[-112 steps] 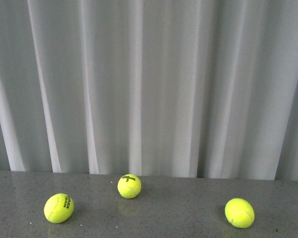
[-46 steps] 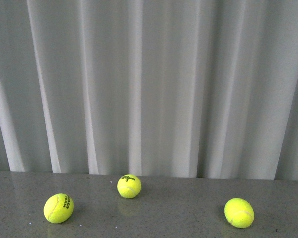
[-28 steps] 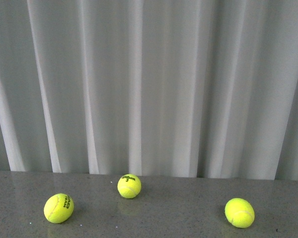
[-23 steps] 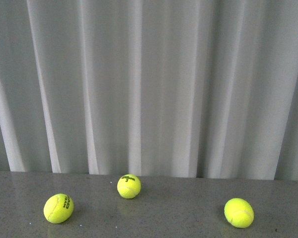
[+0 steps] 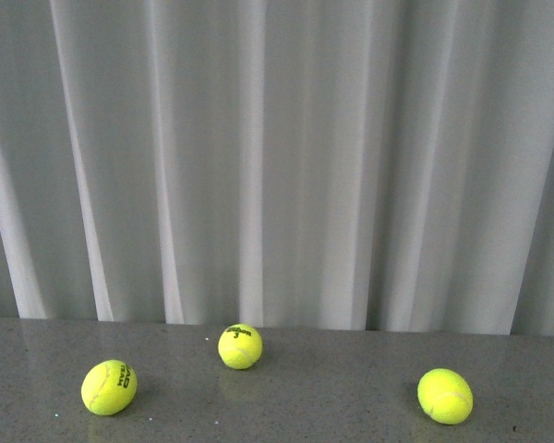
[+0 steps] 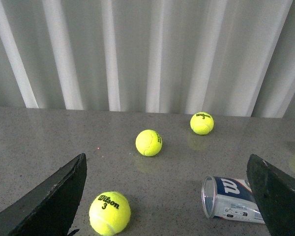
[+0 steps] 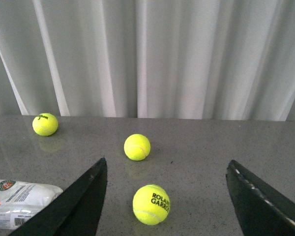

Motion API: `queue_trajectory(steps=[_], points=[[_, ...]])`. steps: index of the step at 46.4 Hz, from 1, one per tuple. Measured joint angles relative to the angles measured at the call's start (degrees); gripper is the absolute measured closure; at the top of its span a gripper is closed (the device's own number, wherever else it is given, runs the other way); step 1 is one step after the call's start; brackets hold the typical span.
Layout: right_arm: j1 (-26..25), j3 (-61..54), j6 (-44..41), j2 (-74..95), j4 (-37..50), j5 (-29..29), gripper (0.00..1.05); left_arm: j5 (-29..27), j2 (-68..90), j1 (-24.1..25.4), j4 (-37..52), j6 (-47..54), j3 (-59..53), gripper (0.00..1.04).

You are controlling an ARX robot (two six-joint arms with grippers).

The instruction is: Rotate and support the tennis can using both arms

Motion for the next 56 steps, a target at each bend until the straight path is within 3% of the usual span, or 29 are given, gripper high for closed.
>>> queue_trajectory(steps=[4,8,29,31,33,38,42,47,56], points=[[0.00,0.00,0.00,0.00,0.00,0.00,0.14,0.00,0.00,0.00,0.00,0.00,-0.02,0.07],[0.00,0.00,0.07,0.00,0.00,0.00,0.05,0.00,0.00,0.00,0.00,0.00,0.00,0.07],[0.00,0.00,0.02,0.00,0.00,0.00,0.07,-0.04,0.02,0.00,-0.02,0.00,0.00,0.07],[0.00,0.00,0.02,0.00,0.00,0.00,0.07,-5.29,4.35,-1.68,-7.80,-4.26,2.73,0.07],[0.00,0.00,0.02,0.00,0.00,0.00,0.07,-6.12,10.45,-2.16,-11.02,-8.15,4.98,0.07],[0.00,0.00,0.02,-0.02,0.00,0.00,0.07,0.59,25.49,-0.98,-4.07,-13.03,7.10,0.07],[0.00,0.00,0.02,0.00,0.00,0.00,0.07,8.72,42.01,0.11,8.41,-14.40,11.26,0.07],[0.00,0.00,0.04,-0.04,0.00,0.00,0.07,14.99,55.80,-0.26,17.00,-14.08,16.15,0.07],[0.00,0.00,0.02,-0.04,0.00,0.00,0.07,24.35,78.27,-1.20,23.67,-13.03,23.39,0.07]])
